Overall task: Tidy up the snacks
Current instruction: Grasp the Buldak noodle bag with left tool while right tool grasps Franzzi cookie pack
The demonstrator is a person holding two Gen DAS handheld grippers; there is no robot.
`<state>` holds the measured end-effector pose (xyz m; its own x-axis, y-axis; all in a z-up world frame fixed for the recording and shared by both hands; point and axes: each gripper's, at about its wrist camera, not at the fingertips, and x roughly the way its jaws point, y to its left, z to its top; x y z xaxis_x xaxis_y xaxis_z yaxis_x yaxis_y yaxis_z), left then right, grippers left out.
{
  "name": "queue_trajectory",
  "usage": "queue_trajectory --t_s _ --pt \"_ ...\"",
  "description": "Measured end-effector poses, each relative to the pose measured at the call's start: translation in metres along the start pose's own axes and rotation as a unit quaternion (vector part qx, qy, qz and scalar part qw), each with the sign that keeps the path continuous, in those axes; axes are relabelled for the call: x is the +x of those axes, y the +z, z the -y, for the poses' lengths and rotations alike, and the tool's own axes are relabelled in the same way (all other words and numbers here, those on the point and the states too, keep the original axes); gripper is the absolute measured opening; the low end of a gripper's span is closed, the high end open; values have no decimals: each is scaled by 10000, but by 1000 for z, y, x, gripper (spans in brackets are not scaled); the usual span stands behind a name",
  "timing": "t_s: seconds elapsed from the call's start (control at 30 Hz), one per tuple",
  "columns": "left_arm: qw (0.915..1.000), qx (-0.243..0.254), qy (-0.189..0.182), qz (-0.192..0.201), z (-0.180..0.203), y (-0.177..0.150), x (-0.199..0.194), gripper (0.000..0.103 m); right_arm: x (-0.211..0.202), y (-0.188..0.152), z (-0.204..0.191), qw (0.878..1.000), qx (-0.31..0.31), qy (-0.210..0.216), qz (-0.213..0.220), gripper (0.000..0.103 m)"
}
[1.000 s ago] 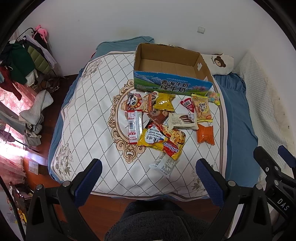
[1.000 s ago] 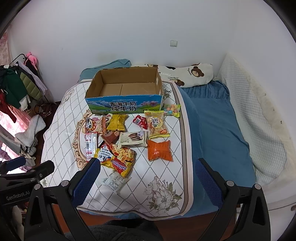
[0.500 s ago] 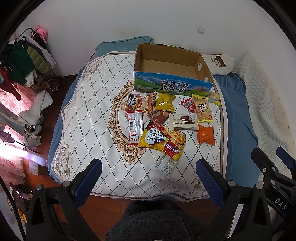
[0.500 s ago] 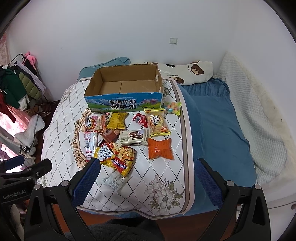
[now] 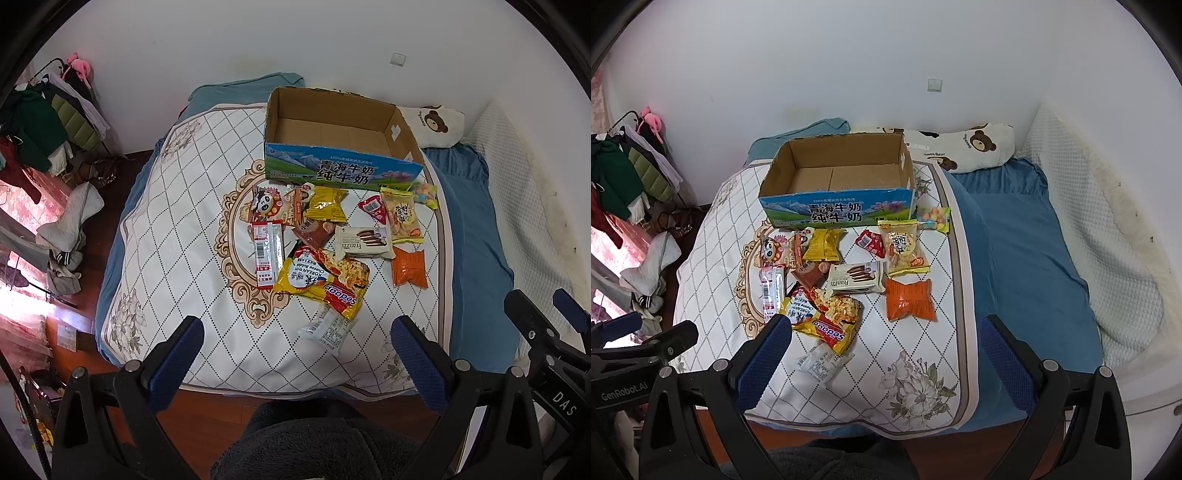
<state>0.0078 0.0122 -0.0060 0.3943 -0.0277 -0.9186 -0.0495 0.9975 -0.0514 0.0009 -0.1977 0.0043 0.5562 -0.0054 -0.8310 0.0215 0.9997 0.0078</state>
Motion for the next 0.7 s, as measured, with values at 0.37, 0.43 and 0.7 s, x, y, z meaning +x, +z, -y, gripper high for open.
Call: queue_trajectory --t_s 0.37,0.43,0.7 --pt "9997 -184 -105 -83 -12 11 20 103 10 3 2 9995 298 12 102 103" --pt "9985 -356 -281 -294 -21 17 41 103 22 5 5 9989 437 -70 129 103" --pt "9642 -1707 -951 -1792 -47 26 176 100 127 9 16 9975 537 -80 -449 103"
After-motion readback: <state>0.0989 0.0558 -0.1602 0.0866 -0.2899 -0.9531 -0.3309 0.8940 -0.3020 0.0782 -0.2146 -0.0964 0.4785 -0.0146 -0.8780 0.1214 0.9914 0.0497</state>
